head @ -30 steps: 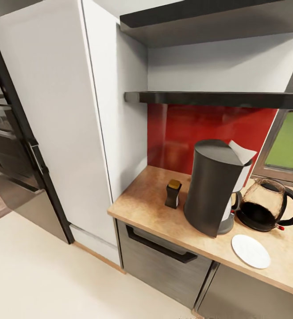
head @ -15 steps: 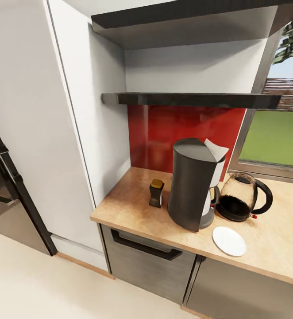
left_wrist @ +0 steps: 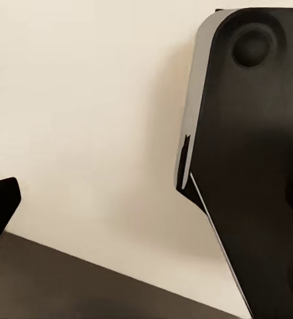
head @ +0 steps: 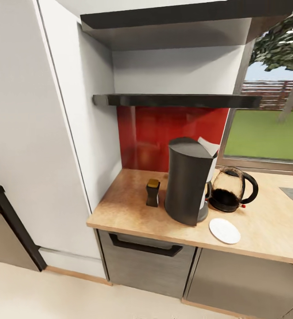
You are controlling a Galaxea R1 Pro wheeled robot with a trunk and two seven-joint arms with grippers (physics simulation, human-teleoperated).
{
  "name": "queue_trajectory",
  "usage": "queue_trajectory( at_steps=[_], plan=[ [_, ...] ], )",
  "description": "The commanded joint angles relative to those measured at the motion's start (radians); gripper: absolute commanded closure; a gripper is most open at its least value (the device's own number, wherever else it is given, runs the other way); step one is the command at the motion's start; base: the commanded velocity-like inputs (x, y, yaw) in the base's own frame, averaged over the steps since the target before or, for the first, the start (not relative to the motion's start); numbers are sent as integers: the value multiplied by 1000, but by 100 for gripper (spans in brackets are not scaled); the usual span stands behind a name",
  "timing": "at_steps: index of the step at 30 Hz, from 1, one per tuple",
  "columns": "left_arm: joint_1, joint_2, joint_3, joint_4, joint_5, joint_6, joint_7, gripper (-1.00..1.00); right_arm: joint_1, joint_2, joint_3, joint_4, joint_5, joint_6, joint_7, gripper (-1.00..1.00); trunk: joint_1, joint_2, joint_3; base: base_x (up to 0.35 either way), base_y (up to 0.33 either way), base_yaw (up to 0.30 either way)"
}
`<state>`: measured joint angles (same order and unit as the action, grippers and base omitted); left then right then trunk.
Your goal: Set up a coffee station on the kitchen countertop: keep the coffee maker on the countertop, move the bottle of coffee from the kitchen shelf to the counter next to the coffee maker, place a paper coffee filter on top of the coffee maker, put the saucer next to the coffee maker with the coffee cup on the saucer, and place the electric kettle next to the coffee maker.
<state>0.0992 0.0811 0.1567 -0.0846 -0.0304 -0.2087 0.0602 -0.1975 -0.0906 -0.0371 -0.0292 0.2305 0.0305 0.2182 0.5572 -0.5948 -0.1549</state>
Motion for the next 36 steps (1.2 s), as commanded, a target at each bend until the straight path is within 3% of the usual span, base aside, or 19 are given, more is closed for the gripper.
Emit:
queue_trajectory(
  at_steps=[1,14,30,36],
  plan=[
    [0,0,4,-1,-3,-2,1,-100,0,0,-4,-1,7,3,4,100,0,-1,-1,-49,81,-266],
    [0,1,6,-1,-3,-5,1,-100,0,0,-4,-1,7,3,4,100,0,-1,5,-6,9,-266],
    [0,3,6,0,-2,-5,1,-100,0,6,-3,-3,7,3,4,100,0,-1,12,-169,0,-264],
    [0,5,6,0,-2,-5,1,-100,0,9,-2,-6,8,2,4,100,0,-1,13,-4,0,-74]
  ],
)
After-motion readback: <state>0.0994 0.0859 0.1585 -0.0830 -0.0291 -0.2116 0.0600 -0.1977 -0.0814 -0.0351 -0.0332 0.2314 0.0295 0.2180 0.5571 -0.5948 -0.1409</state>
